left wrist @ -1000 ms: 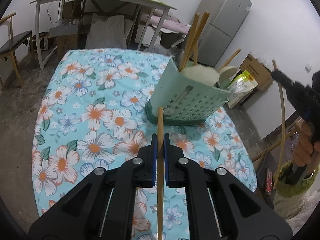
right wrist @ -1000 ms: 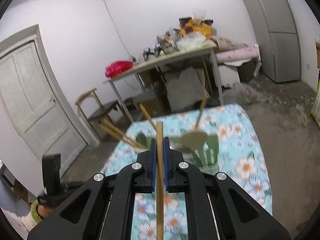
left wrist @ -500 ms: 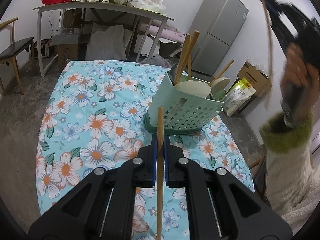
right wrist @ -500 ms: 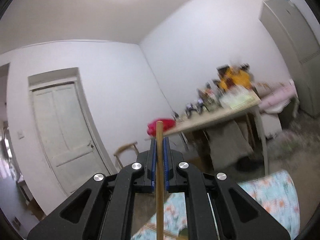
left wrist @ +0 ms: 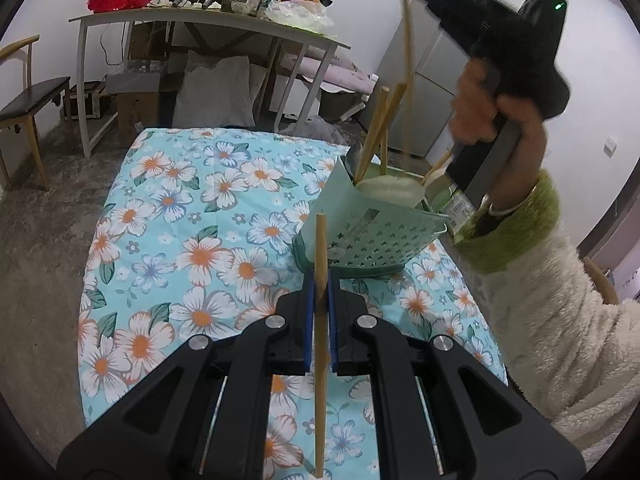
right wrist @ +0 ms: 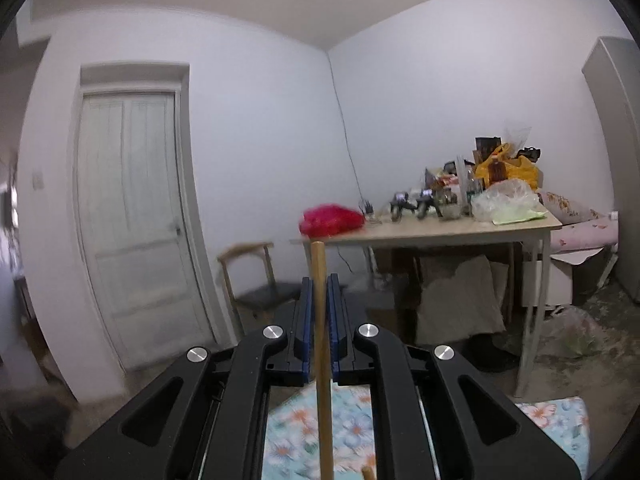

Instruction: Organize utensils

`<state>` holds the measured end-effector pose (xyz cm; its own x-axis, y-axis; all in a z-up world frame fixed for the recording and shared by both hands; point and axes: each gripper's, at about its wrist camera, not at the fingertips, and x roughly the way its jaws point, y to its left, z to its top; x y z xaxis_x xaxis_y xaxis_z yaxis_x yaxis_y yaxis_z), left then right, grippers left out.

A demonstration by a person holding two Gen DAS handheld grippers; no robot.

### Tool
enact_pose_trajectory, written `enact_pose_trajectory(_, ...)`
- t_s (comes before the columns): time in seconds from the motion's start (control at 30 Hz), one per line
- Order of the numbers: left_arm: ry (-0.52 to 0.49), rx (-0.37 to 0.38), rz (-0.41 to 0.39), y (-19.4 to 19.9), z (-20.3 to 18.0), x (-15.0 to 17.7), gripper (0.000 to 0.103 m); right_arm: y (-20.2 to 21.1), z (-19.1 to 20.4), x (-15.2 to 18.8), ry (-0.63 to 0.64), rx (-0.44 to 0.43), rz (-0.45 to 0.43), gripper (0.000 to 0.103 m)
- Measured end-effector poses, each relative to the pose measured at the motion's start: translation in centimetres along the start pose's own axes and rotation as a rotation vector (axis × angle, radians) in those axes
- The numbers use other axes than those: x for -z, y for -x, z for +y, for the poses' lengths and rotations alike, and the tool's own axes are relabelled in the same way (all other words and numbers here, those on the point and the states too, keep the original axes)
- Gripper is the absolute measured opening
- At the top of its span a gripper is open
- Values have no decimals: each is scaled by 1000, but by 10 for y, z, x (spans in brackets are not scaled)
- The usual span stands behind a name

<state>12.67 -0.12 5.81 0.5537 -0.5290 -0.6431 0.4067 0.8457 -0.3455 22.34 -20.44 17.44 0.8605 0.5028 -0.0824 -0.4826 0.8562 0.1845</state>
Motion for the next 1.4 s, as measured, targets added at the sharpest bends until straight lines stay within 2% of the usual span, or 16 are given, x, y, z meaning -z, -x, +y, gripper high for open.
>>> enact_pose_trajectory(0.13,-4,10,-25,6,-1,-5,5,10,2,-3,18,14,4,9)
enact_pose_trajectory(0.3,-19,27,-72,18,-10,-13,5,40,-7,-16,-25,29,-32,19)
enact_pose_trajectory(0.43,-46,49,-124,32,-23,-22,5,85,-4,-19,-55,89,-63,40)
enact_pose_trajectory(0.6,-84,123,-243,60,-46,-50,5,134,-2,-6,-93,177,-38,41)
enact_pose_trajectory(0.73,-125,190,-346,84,-69,-80,5,177,5,19,-122,242,0,42)
enact_pose_trajectory(0.9,-175,204,-467,96,-94,-115,5,203,6,51,-166,297,66,42)
enact_pose_trajectory(1.0,-182,209,-497,86,-105,-133,5,211,4,69,-203,322,106,42)
enact_pose_trajectory(1.13,-192,149,-508,54,-118,-147,5,223,-1,92,-269,333,146,42)
enact_pose_trajectory(1.3,-194,84,-479,3,-122,-152,5,229,-6,103,-297,354,167,42)
enact_pose_trajectory(1.4,-192,75,-466,-16,-120,-150,5,233,-10,109,-318,364,180,42)
